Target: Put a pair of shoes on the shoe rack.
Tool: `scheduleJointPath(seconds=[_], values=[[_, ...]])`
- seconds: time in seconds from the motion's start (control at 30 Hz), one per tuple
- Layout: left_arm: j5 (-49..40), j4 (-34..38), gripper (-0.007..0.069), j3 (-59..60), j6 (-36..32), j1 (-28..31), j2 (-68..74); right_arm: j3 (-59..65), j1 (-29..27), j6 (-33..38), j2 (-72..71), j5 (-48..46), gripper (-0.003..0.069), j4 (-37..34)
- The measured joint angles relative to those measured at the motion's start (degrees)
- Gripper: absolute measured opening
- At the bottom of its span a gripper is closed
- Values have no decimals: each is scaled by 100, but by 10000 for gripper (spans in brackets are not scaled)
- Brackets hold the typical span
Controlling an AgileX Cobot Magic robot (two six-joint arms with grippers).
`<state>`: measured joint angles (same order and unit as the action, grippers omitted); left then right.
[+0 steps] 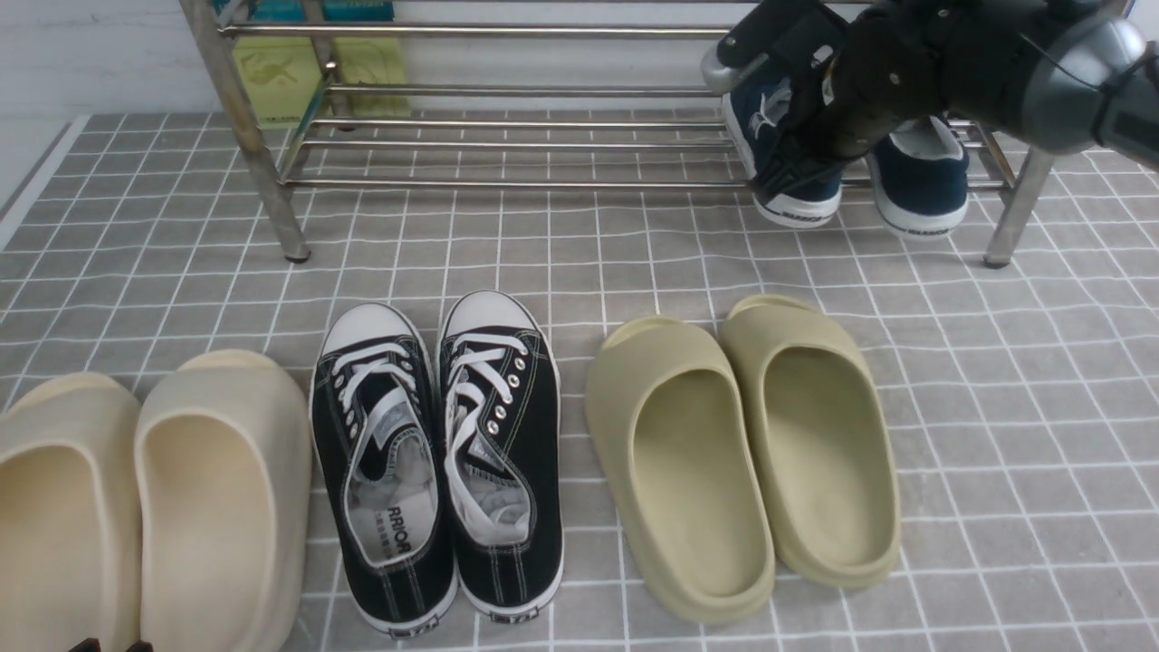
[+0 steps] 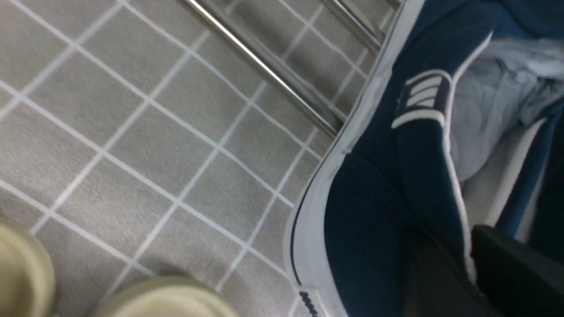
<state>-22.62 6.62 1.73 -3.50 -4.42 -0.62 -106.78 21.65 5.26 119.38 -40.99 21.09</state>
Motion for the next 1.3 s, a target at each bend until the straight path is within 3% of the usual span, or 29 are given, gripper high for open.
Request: scheduleJointPath(seconds=[0.43,0.53,0.6,0.63,0.73,0.9,1.03,1.17,1.27,1.3], values=[[0,0,239,0,0,0,0,-2,-6,-41,0,-49,158,316],[0,0,239,0,0,0,0,-2,-49,-285,-2,16,224,287],[0,0,239,0,0,0,0,-2,-111,-735,-26,29,340,262],[0,0,239,0,0,0,0,-2,-118,-817,-30,29,349,262],[0,0,239,0,0,0,0,-2,-157,-1326,-167,-18,491,277],[0,0,239,0,0,0,0,-2,-175,-1445,-657,-94,577,288],[0,0,239,0,0,0,0,-44,-348,-1459,-1298,-135,571,123],[0,0,239,0,0,0,0,-71,-758,-1443,-1585,-482,519,-219],[0,0,239,0,0,0,0,374,-1402,-1000,-1639,-1020,349,-994],[0,0,239,0,0,0,0,463,-1464,-922,-1639,-1071,336,-1113]])
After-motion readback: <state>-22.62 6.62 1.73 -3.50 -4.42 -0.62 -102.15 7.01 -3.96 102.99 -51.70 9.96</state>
